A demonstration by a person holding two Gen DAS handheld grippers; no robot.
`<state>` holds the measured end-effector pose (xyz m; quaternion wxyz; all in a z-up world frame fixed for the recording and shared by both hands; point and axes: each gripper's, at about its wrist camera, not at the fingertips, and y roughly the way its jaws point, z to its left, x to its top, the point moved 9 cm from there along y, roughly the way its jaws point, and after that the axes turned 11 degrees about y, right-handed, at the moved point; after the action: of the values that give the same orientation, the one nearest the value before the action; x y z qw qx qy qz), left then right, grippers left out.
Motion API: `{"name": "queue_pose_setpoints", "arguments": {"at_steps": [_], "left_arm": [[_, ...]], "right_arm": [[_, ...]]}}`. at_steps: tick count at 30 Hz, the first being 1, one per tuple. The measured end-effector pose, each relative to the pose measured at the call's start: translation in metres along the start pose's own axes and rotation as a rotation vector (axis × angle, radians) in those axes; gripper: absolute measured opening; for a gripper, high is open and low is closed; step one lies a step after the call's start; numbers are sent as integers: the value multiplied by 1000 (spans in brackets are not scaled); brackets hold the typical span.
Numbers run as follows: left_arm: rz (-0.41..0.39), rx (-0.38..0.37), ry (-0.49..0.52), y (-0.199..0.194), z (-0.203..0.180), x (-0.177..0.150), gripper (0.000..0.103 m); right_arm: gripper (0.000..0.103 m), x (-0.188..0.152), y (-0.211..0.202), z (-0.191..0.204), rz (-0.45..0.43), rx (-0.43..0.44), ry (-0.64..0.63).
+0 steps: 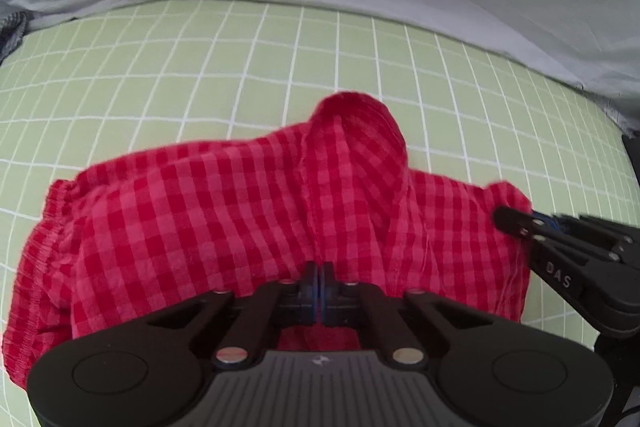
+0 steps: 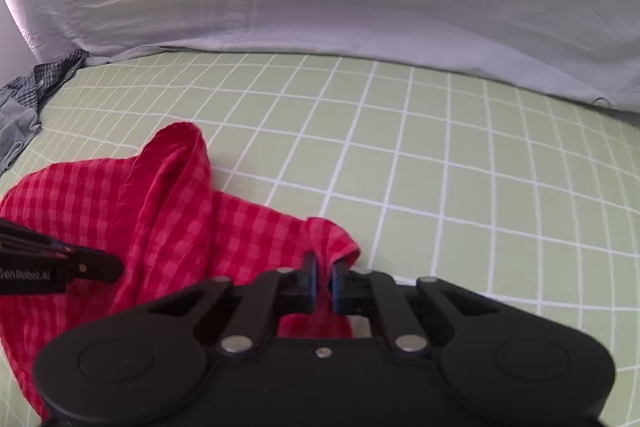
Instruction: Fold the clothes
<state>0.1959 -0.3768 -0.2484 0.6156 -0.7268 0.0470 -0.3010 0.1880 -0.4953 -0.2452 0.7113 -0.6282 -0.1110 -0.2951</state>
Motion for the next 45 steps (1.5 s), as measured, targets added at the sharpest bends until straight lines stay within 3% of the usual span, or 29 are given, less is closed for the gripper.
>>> {"name": "queue_pose_setpoints", "arguments": {"at_steps": [3, 9, 13, 16, 20, 24, 34, 39, 41, 43, 45], "left_arm": [[-36, 6, 12, -8, -3, 8, 0], [-108, 26, 58, -37, -17, 4, 0], [-144, 46, 92, -57, -26, -7, 0], [-161, 77, 97, -72, -22, -21, 0], [-148, 161, 30, -93, 14, -53, 0], [-121, 206, -116, -117, 57, -91, 0], [-87, 282, -365, -167, 142, -193, 1], [-24, 292, -384, -165, 160, -223, 1], [-21, 285, -380, -166, 162, -227, 9], [-40, 273, -364, -169, 160, -220, 22], [-71, 272, -327, -171, 154, -206, 32]], "right_arm": [[1, 3, -11, -23, -45, -79, 53], [1, -14, -66, -114, -131, -299, 266], [1, -56, -111, -176, -134, -438, 410], [1, -92, -139, -197, -124, -470, 507], [1, -136, -160, -190, -99, -455, 550], [1, -167, -164, -166, -71, -402, 541], [2, -205, -180, -97, -34, -312, 436], [3, -211, -186, -74, -24, -296, 379], [10, -214, -189, -64, -21, -290, 357], [37, -214, -191, -57, -22, -288, 335], [55, -209, -195, -55, -40, -299, 309]]}}
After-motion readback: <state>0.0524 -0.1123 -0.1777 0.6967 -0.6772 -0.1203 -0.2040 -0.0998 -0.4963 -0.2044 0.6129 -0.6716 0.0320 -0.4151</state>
